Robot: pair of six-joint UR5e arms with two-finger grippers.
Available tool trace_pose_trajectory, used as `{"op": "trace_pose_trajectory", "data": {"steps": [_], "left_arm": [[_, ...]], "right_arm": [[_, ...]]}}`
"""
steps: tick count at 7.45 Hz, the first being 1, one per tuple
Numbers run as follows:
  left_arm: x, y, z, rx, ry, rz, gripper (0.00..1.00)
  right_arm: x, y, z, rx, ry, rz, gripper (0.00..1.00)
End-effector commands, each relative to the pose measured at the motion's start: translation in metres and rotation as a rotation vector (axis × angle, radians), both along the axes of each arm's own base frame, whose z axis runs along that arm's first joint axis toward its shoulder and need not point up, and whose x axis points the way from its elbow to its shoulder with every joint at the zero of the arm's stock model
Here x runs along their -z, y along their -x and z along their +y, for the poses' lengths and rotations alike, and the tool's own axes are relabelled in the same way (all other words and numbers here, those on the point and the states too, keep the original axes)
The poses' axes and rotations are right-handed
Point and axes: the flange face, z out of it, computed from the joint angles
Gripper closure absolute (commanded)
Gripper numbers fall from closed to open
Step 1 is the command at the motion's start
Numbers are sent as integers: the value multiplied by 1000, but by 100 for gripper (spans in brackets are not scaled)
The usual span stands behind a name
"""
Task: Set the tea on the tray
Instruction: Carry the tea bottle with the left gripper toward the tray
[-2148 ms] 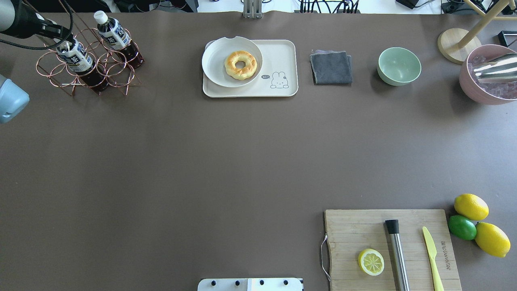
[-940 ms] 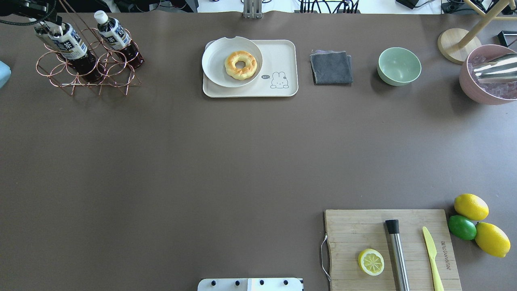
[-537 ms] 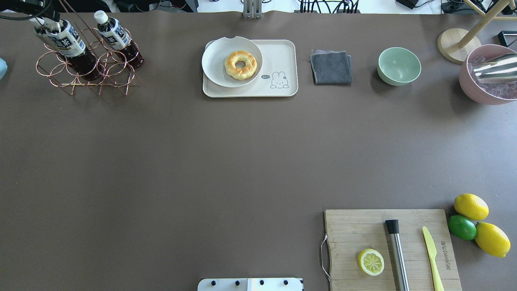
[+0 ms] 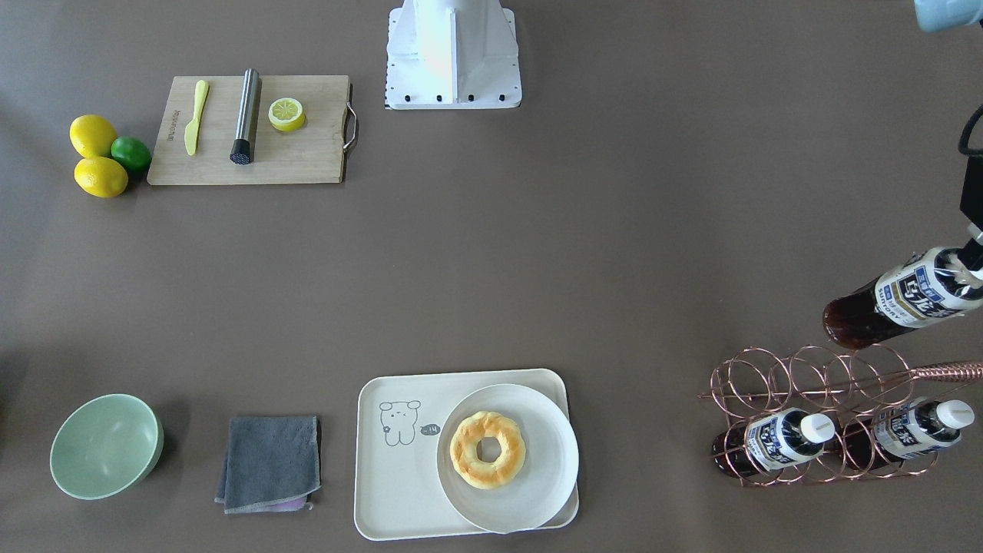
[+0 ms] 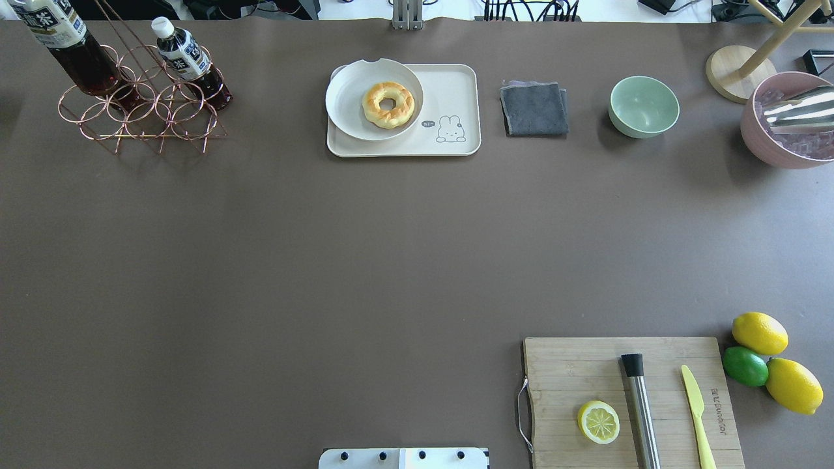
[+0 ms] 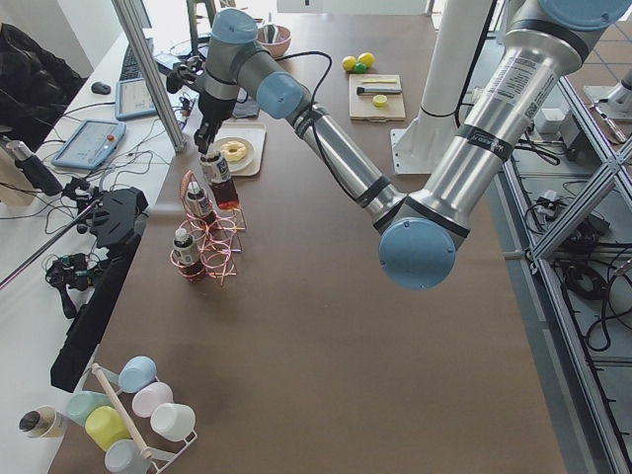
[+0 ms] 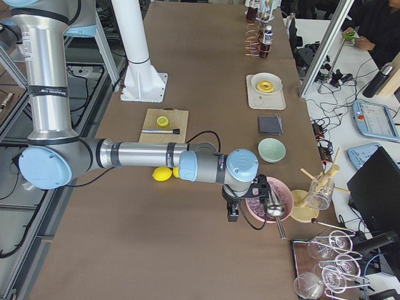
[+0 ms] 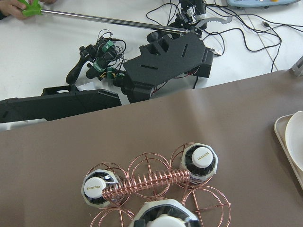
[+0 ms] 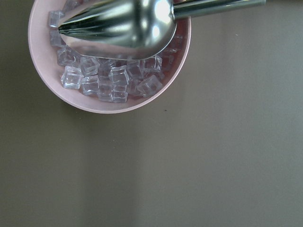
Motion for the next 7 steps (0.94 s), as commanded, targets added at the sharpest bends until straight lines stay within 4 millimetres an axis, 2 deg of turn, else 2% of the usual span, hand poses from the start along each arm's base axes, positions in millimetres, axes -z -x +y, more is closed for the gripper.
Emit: {"op": "trace_pose_trajectory", "data": {"steps": [1,2,3,5,6,7], "left_arm": [[43,-57,50,2,55,100,100],[55,-90,62,23,76,114,100],[74,-131,70,43,82,124,100],[142,-225,105,73,123,159,100],[183,-271,131,98,139,142,100],[212,-305,149,102,131,114,100]], "right_arm": [[1,0,-2,0,-2,1,0],[2,0,-2,0,-4,1,0],[3,-1,-3,-1,-5,1,0],[2,-1,-2,-1,-4,1,0],[1,-2,0,-5,-2,1,0],[0,-4,1,-8,-1,1,0]]}}
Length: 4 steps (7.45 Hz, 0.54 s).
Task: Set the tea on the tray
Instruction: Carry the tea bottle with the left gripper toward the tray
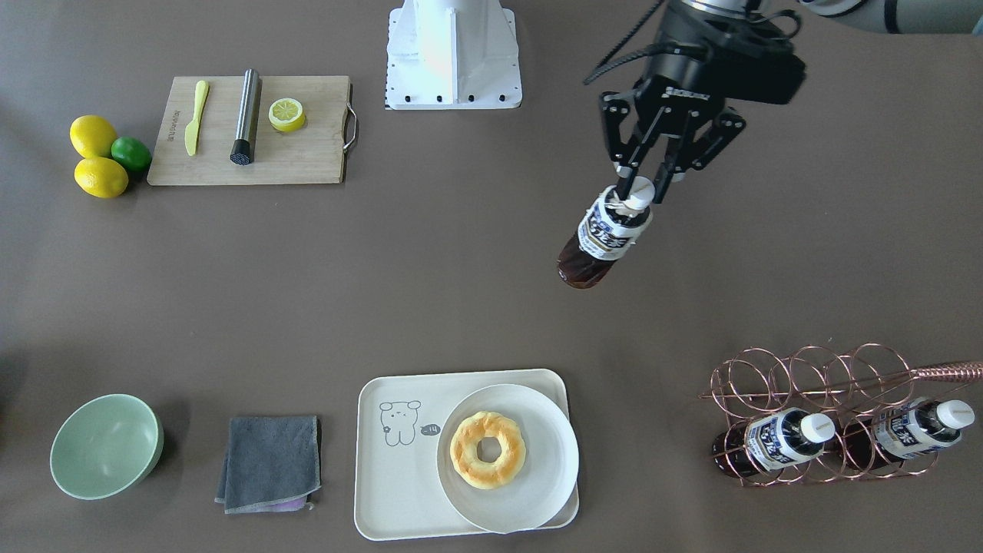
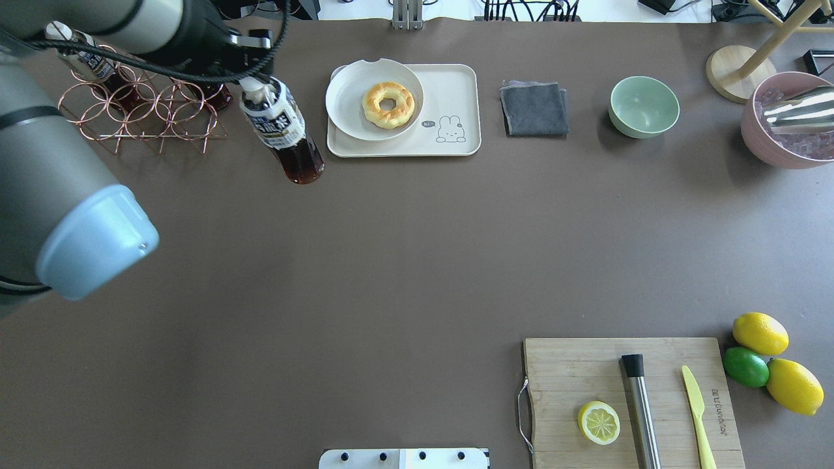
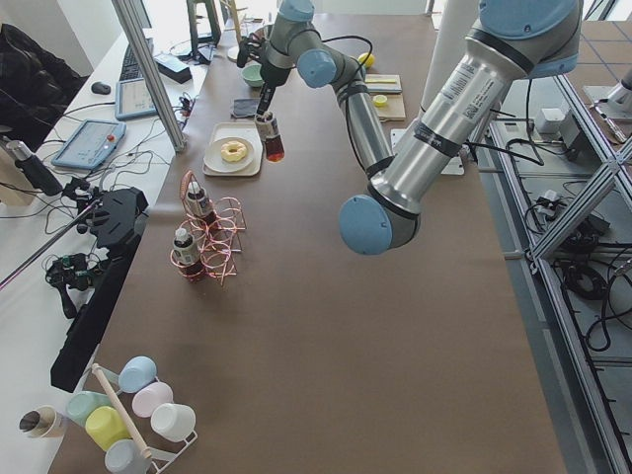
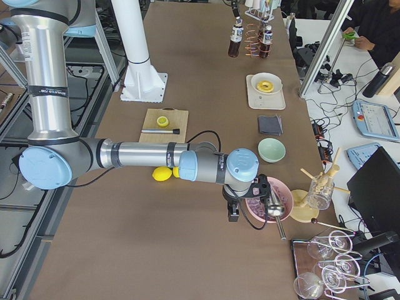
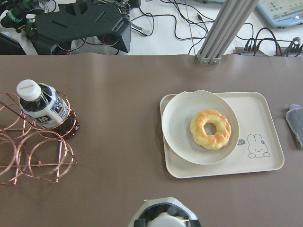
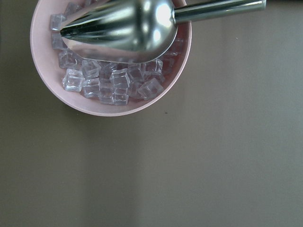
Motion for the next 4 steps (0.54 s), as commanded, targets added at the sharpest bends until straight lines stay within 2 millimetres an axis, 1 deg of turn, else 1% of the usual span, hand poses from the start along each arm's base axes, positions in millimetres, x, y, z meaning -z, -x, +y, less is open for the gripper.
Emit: {"op": "trace_pose_trajectory", "data": {"steps": [1,2,3,4], "left_arm": [[68,-107,56,-4,5,-45,100],[87,-147,65,18,-3,-66,100],[87,-181,85,7,-7,-83,100],[84,-193,96,-2,-14,-91,100]], "right_arm": [[-4,-3,4,-5,6,0,0],[-4,-5,5,-8,6,0,0],[-7,-5,6,-8,11,-1,0],[-7,-5,6,-8,11,1,0]]}}
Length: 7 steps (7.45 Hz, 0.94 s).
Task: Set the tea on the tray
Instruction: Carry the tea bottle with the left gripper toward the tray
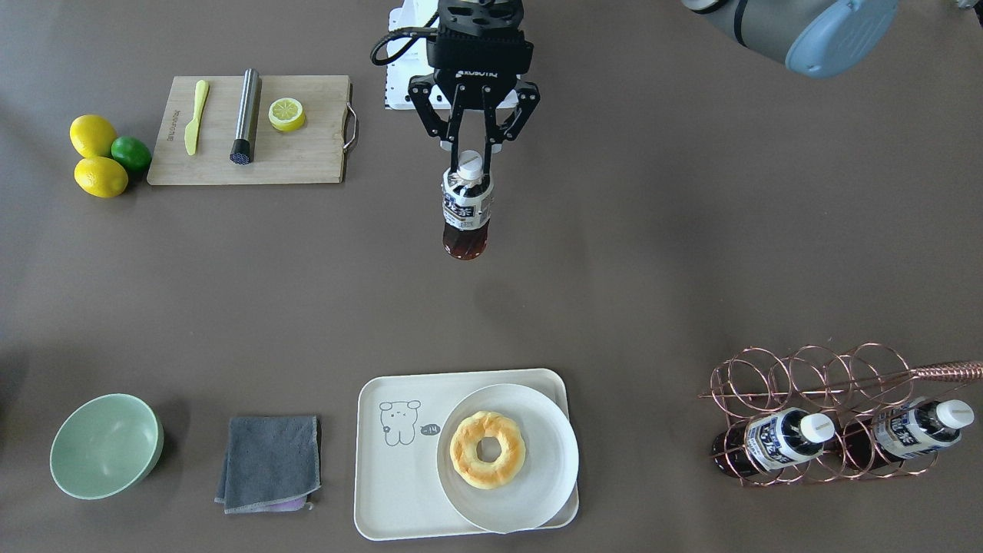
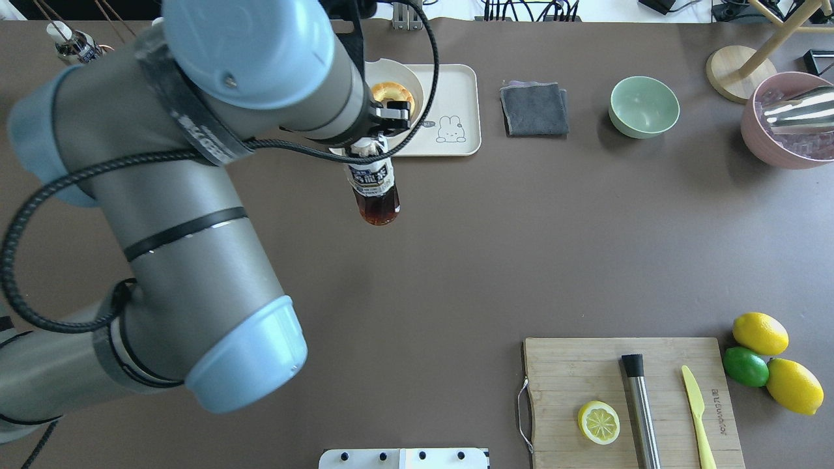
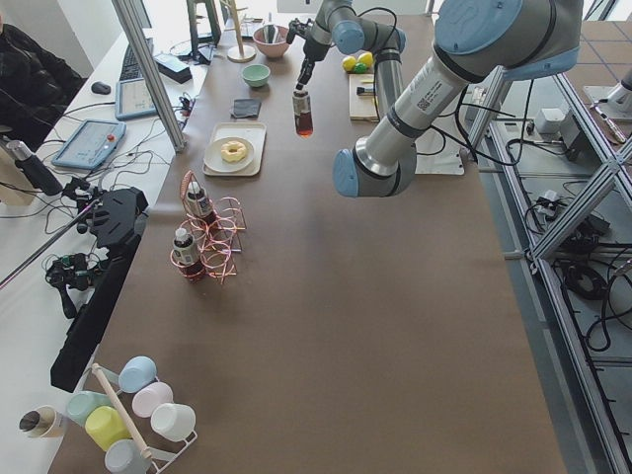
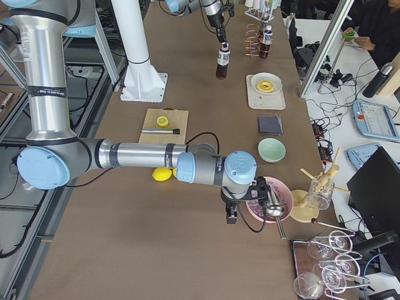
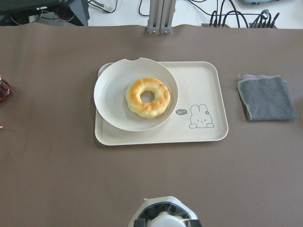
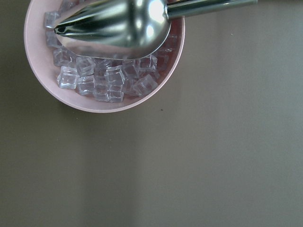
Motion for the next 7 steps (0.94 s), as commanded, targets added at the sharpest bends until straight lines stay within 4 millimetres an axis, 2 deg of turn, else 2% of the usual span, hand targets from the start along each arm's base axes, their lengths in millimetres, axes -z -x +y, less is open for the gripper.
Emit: {"op": "trace_pose_trajectory", "data": {"steps": [1,2,3,7], "left_arm": [[-2,-58,35,-19,-29,-24,100],[-23,-75,36,-20,-47,-8,100],[-45,-84,32,-19,-52,0,100],[-48,-89,33,-24,-50,-7,100]], "right_arm": [[-2,-1,1,-2,5,1,0],[-2,-1,1,-3,7,1,0],[-2,-1,1,-3,7,3,0],[-3,-2,1,-4,7,6,0]]}}
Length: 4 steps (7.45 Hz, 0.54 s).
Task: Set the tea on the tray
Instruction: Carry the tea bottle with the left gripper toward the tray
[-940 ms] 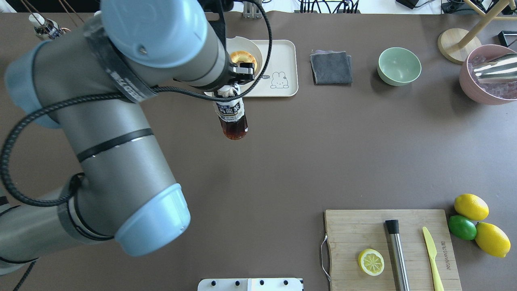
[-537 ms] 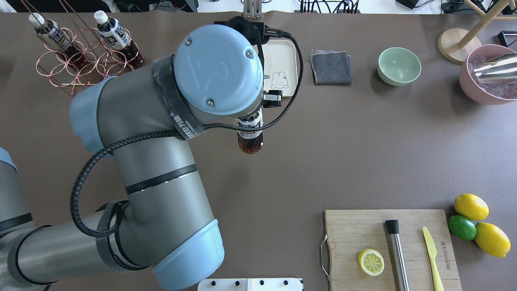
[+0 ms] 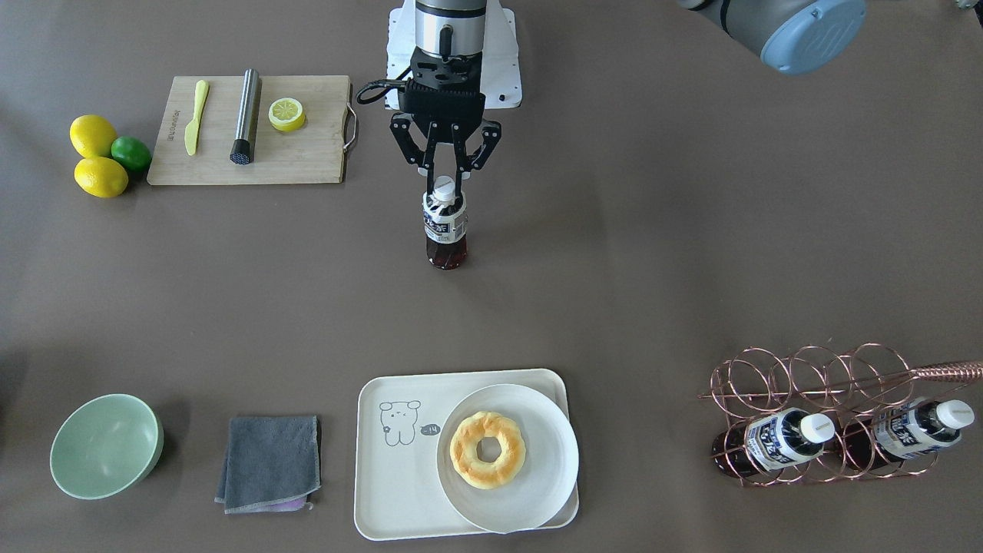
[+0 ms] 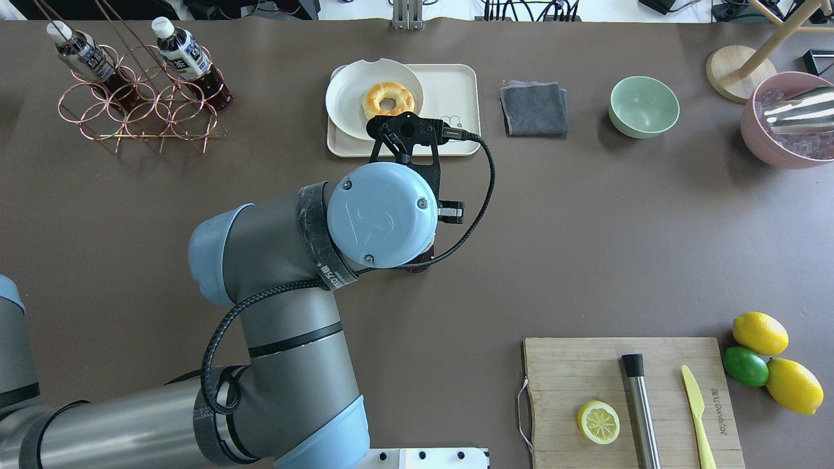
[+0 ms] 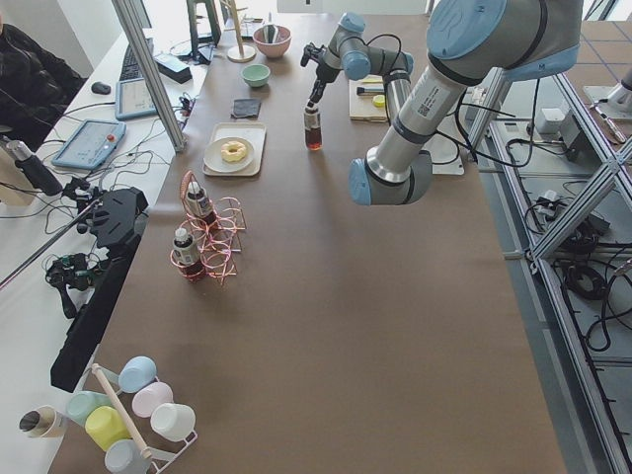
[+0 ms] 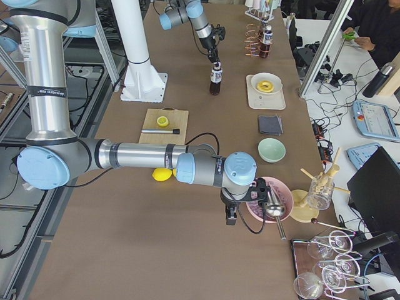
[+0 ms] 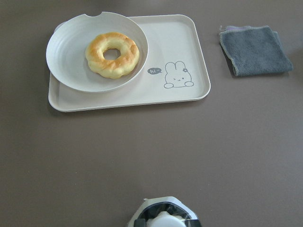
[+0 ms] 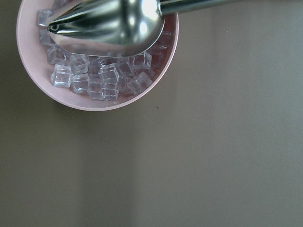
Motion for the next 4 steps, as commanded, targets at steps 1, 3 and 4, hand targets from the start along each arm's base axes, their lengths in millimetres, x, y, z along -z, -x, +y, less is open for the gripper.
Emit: {"op": "trace_pose_trajectory", "data": {"steps": [1,3,4], "left_arm": [[-2,-1,0,-1,1,-3,95],[-3,-1,0,-1,2,-6,2],[-2,1,1,-2,1,-1,2]], "right_arm": [[-1,0,1,0,2,0,0],[-1,-1,1,-1,2,0,0],[-1,-1,1,-1,3,0,0]]}}
